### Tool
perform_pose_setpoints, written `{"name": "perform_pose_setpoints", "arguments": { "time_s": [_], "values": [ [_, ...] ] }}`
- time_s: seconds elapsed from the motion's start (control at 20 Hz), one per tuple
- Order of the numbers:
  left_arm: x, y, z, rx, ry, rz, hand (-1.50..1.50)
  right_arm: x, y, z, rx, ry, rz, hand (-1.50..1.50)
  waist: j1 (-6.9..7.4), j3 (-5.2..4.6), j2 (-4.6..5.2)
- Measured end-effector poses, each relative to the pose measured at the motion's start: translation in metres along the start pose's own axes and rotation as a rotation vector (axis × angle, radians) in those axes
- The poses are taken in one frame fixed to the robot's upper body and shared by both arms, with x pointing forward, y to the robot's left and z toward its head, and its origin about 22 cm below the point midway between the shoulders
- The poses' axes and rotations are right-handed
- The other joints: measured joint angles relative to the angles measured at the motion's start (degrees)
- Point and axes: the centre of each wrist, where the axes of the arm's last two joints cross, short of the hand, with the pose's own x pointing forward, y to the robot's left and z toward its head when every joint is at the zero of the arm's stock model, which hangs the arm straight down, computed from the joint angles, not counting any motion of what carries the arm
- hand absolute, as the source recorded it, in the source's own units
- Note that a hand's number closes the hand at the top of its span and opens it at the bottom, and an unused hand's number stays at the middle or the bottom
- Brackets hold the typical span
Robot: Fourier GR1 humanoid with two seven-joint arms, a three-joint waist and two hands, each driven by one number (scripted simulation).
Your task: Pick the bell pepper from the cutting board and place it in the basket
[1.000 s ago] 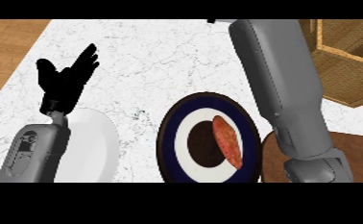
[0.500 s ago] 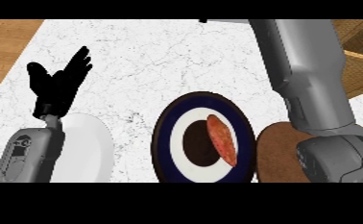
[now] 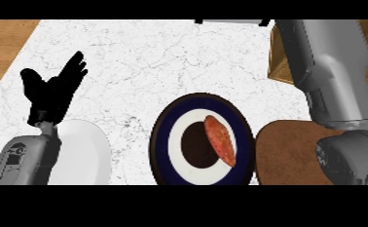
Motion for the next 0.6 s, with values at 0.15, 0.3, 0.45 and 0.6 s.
{"name": "perform_pose_setpoints", "arguments": {
  "time_s": [0.15, 0.3, 0.45, 0.6],
  "values": [
    [-0.005, 0.003, 0.005, 0.01, 0.012, 0.012, 0.0, -0.013, 0.014, -0.003, 0.001, 0.005, 0.024, 1.5, -0.68, 0.02, -0.32],
    [-0.01, 0.001, 0.008, 0.02, 0.018, 0.014, 0.0, -0.025, 0.022, -0.008, 0.005, 0.025, 0.017, 1.5, -1.43, 0.06, -0.55],
    [-0.01, 0.005, 0.01, 0.022, 0.021, 0.014, 0.0, -0.038, 0.033, -0.008, 0.01, 0.035, -0.002, 1.5, -1.71, 0.08, -0.65],
    [-0.013, 0.003, 0.011, 0.029, 0.019, 0.013, 0.0, -0.053, 0.043, -0.011, 0.011, 0.044, -0.018, 1.5, -2.03, 0.08, -0.72]
  ]
}}
